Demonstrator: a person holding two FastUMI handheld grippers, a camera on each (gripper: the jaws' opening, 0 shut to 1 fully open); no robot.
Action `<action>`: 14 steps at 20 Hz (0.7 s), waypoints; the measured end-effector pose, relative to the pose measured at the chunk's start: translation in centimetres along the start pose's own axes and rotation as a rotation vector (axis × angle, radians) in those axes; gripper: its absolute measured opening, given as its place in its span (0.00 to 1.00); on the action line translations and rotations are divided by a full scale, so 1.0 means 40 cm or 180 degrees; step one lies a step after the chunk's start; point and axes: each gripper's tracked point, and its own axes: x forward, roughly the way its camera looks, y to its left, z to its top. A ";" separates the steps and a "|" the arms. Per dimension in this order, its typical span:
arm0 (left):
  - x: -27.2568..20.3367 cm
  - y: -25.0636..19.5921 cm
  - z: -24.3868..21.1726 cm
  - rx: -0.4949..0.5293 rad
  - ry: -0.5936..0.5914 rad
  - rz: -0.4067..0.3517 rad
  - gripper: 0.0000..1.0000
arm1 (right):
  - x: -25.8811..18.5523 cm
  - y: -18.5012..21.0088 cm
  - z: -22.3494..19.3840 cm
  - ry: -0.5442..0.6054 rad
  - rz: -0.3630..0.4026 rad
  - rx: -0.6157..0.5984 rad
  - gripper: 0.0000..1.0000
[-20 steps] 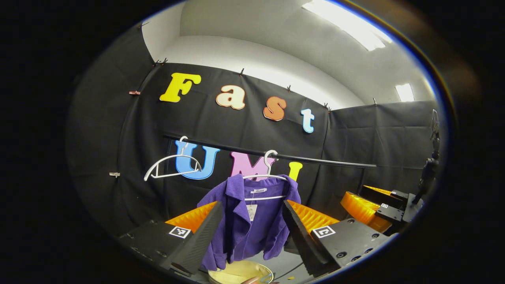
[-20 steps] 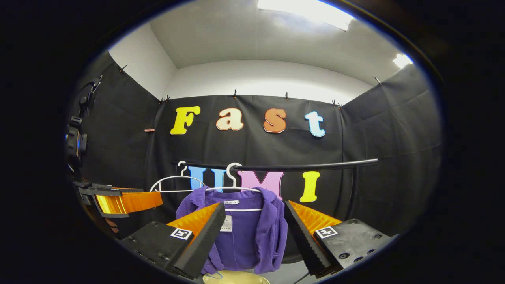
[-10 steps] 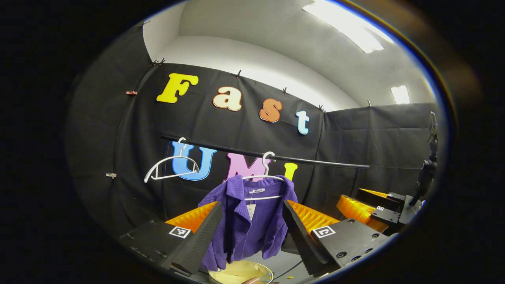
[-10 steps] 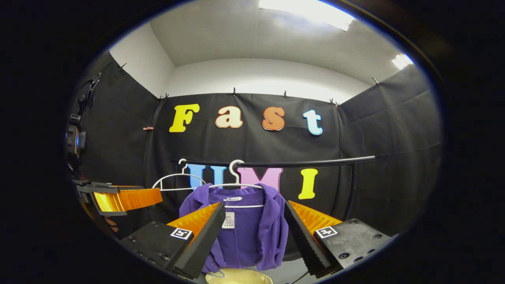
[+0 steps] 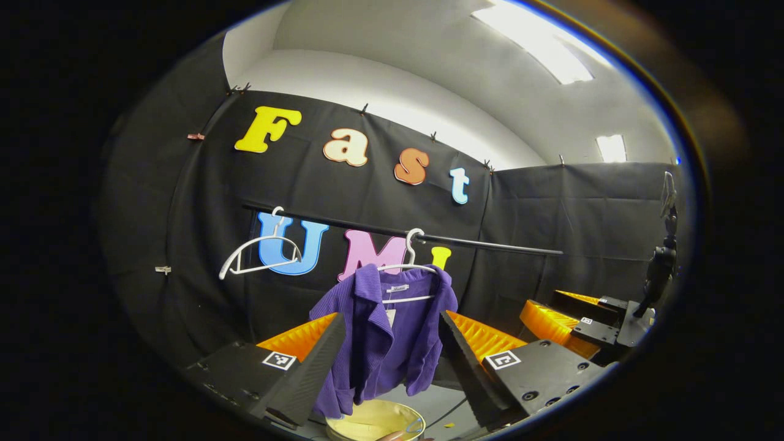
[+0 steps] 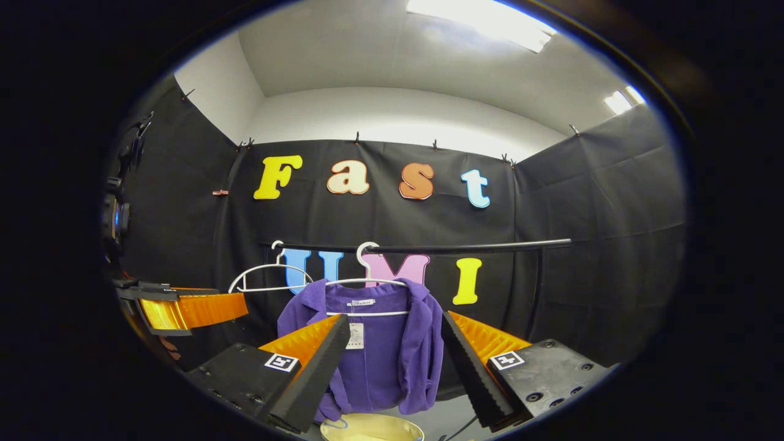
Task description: Grasp the clothes on the hanger with both hands and then place them into the laundry hamper below.
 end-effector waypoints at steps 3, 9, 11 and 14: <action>-0.012 0.007 -0.016 0.0035 0.0098 -0.0101 0.96 | -0.017 0.006 -0.003 0.0023 -0.0106 -0.0021 0.95; 0.003 -0.003 -0.065 0.0036 0.0199 -0.0304 0.96 | -0.028 -0.008 -0.036 0.0098 -0.0335 -0.0123 0.99; 0.018 -0.010 -0.091 0.0000 0.0278 -0.0340 0.96 | -0.020 -0.009 -0.062 0.0178 -0.0347 -0.0121 0.99; 0.057 -0.010 -0.125 0.0014 0.0365 -0.0337 0.96 | 0.013 -0.018 -0.096 0.0235 -0.0346 -0.0081 0.97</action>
